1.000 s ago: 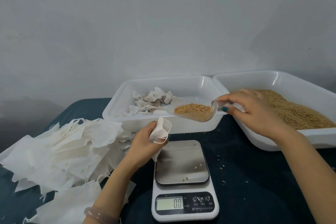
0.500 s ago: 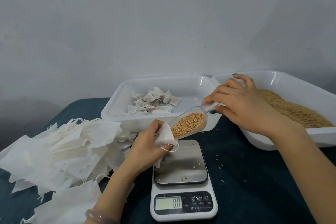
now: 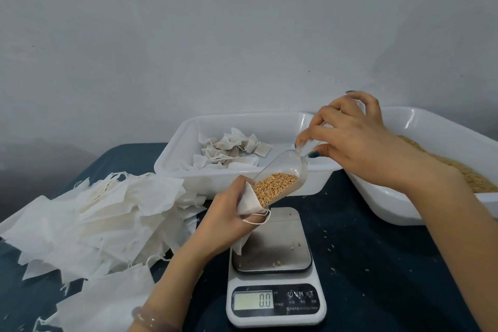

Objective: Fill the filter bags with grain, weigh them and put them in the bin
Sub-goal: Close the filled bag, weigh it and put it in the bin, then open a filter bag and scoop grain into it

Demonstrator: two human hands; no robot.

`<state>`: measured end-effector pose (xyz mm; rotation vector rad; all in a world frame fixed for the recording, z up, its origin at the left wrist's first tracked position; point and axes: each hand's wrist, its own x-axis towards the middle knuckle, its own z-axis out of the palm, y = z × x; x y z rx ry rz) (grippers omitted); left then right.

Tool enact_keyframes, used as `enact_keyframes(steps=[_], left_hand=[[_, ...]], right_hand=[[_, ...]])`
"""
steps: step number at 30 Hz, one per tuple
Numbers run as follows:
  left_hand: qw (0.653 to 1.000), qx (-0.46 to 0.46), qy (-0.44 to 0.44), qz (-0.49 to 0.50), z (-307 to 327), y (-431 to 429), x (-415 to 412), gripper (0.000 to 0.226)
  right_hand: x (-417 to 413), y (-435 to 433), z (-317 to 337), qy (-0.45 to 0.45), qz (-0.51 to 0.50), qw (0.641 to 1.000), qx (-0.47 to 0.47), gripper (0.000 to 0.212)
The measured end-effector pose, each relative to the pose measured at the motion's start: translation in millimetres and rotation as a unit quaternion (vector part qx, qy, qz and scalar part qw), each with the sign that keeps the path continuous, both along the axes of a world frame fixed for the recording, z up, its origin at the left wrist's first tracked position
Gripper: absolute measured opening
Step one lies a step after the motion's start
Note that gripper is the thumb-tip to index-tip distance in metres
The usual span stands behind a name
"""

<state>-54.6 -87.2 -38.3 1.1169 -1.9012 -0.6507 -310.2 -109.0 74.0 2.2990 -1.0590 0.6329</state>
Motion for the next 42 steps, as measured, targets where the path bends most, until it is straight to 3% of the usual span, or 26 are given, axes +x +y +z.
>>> enact_keyframes(steps=[16,23,27,31,33,35,38,42], left_hand=[[0.998,0.013,0.051,-0.021,5.3,3.5,-0.7,0.026],[0.994,0.045,0.1,-0.025,8.6,6.5,0.8,0.028],[0.989,0.057,0.131,-0.047,12.1,8.6,1.0,0.025],[0.983,0.065,0.161,-0.05,14.1,8.9,-0.2,0.036],[0.983,0.063,0.167,-0.041,15.7,8.9,0.3,0.031],[0.982,0.059,0.174,-0.041,17.2,8.4,1.5,0.022],[0.977,0.058,0.199,-0.042,17.3,7.2,2.9,0.025],[0.981,0.049,0.186,-0.03,19.3,4.0,8.4,0.029]], right_hand=[[-9.3,3.2,4.5,-0.024,-0.014,0.999,0.026,0.026],[-24.4,10.1,-12.5,-0.125,-0.03,0.982,0.141,0.027],[-22.6,13.1,-26.2,-0.182,-0.021,0.965,0.187,0.04],[-21.4,13.3,-39.7,-0.245,0.001,0.943,0.224,0.022],[-20.9,13.2,-44.6,-0.273,0.002,0.934,0.232,0.015],[-21.2,13.9,-46.7,-0.305,-0.002,0.923,0.236,0.021],[-29.8,11.1,-47.1,-0.354,-0.047,0.904,0.236,0.037],[-55.6,-5.3,-51.9,-0.379,-0.197,0.884,0.188,0.024]])
